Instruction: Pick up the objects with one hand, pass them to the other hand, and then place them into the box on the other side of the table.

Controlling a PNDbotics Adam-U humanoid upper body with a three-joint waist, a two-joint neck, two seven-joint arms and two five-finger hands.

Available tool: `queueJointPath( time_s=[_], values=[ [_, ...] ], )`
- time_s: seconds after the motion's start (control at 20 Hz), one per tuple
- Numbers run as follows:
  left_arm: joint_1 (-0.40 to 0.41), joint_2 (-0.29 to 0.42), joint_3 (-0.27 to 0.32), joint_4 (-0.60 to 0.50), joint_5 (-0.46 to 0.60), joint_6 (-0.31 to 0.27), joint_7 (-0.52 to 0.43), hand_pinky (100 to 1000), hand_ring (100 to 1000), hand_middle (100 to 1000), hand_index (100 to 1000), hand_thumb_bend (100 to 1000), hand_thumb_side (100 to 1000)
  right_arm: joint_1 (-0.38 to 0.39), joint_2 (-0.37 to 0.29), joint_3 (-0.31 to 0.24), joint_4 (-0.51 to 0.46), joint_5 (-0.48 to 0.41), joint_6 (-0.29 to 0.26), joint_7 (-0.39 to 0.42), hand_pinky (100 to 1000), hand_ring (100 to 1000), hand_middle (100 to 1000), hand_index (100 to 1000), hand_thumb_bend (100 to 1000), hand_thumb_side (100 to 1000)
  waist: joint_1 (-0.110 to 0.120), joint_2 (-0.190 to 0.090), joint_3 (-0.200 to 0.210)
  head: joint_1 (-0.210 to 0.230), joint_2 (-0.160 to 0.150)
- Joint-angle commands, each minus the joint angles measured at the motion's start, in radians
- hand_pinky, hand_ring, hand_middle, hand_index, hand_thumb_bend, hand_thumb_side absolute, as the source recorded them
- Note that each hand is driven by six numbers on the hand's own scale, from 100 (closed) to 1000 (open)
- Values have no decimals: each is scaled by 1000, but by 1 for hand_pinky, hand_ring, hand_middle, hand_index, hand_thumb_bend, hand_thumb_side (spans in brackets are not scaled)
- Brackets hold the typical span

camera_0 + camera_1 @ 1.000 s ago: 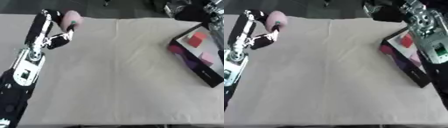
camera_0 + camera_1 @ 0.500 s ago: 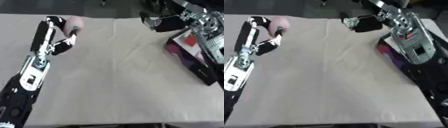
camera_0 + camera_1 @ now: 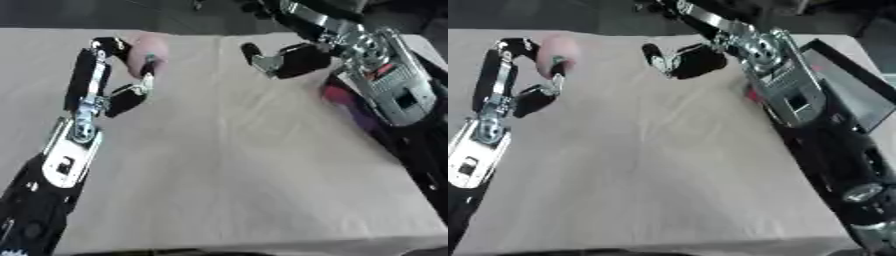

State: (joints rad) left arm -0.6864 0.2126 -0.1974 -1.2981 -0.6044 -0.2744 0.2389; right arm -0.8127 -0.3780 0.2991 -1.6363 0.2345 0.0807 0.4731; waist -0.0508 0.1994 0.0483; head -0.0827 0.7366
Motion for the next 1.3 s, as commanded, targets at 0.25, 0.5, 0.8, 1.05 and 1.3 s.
queueJointPath(
  time_s=[0.25,0.5,0.8,1.05,1.3],
  values=[
    [-17,-8,-22,-33,-1,-35,-14,677,453,348,469,100,137,-56,36,30,34,33,-26,38,1000,1000,1000,980,100,140,1,-24,-2,-9,5],
    [-22,-14,-39,-39,0,-55,-28,676,454,349,470,100,134,-82,67,48,74,51,-41,52,1000,1000,1000,984,100,136,-1,-23,-2,-12,8],
    [-30,-21,-57,-38,-18,-83,-40,675,457,353,472,100,117,-109,103,65,118,75,-56,60,1000,1000,1000,987,100,156,-2,-21,3,-17,7],
    [-38,-27,-69,-40,-36,-106,-40,673,459,355,473,100,112,-117,124,72,164,95,-70,69,1000,1000,1000,989,100,176,-3,-20,7,-23,5],
    [-43,-32,-79,-53,-53,-128,-32,671,462,359,475,100,100,-118,134,74,196,108,-82,72,1000,1000,1000,989,100,194,-3,-18,8,-28,4]
  ],
)
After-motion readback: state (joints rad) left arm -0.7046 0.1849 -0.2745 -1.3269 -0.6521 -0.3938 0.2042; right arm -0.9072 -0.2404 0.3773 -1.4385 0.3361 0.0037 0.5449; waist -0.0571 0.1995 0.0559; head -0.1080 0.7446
